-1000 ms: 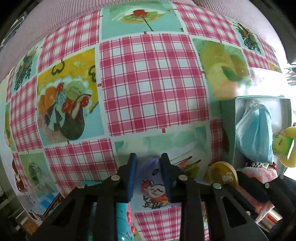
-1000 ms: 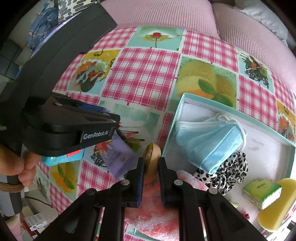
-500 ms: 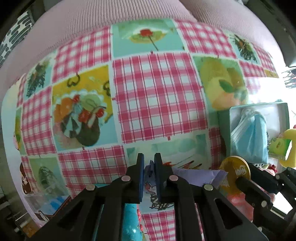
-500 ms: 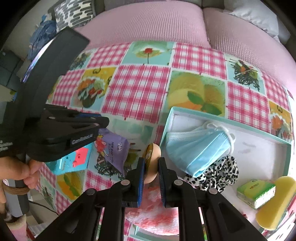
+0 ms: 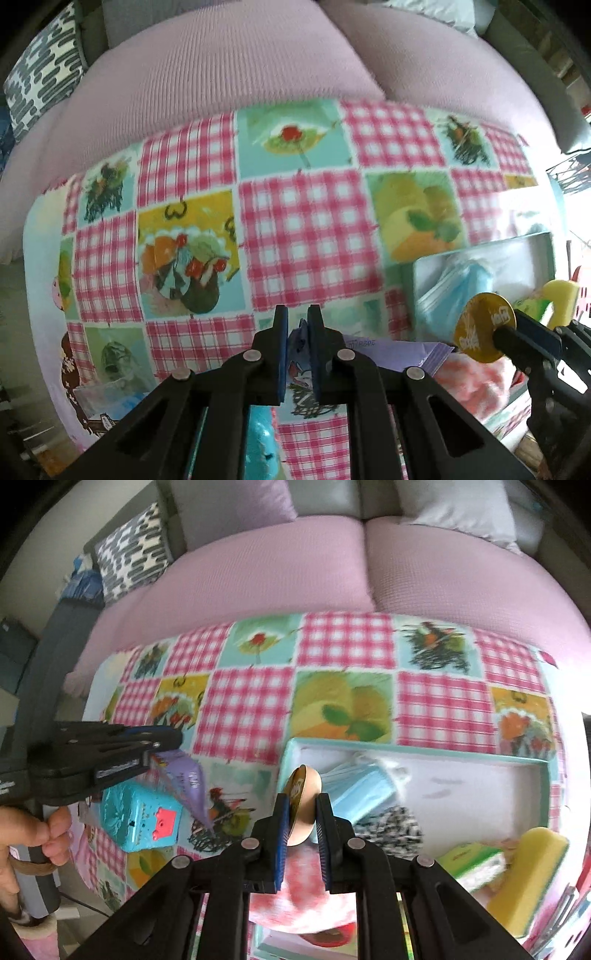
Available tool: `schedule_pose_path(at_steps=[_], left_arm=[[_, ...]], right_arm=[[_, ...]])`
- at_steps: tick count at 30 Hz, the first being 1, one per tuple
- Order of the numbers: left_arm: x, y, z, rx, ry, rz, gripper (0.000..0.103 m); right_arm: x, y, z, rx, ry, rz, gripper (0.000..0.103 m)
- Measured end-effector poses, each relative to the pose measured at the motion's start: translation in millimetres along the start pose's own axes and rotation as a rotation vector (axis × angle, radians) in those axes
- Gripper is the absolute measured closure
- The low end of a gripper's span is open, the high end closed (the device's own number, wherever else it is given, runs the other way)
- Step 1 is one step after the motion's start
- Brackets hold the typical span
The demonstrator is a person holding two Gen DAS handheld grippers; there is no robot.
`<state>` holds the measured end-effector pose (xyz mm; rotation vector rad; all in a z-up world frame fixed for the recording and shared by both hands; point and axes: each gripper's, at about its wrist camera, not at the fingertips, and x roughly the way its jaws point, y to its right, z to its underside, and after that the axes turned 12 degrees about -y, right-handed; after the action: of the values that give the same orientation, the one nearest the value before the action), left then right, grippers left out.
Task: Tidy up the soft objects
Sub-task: 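Carry the wooden disc and purple packet into the tray and open both tools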
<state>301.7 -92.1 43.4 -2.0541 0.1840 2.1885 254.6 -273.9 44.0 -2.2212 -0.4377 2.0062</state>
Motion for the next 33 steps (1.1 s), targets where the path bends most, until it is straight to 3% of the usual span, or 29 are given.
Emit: schedule_pose_path(at_steps=[7,19,33], left_arm=[[-28.4,39.5,-5.4,0.038,0.049,0.016,0.093],[-10.9,129.8,-16.6,0.146,0.023,0.036,0.093],[5.0,137.1,-20.7,0.133,-0.02,0.055,0.086]], right_arm=[[-17.6,43.0,9.6,0.069,0.024,0.029,0.088],[-24.8,100.4,39.6,0.116,-0.014,0.132,0.088],[-25.2,103.0,42.9,0.101,-0.026,0.132,0.088]])
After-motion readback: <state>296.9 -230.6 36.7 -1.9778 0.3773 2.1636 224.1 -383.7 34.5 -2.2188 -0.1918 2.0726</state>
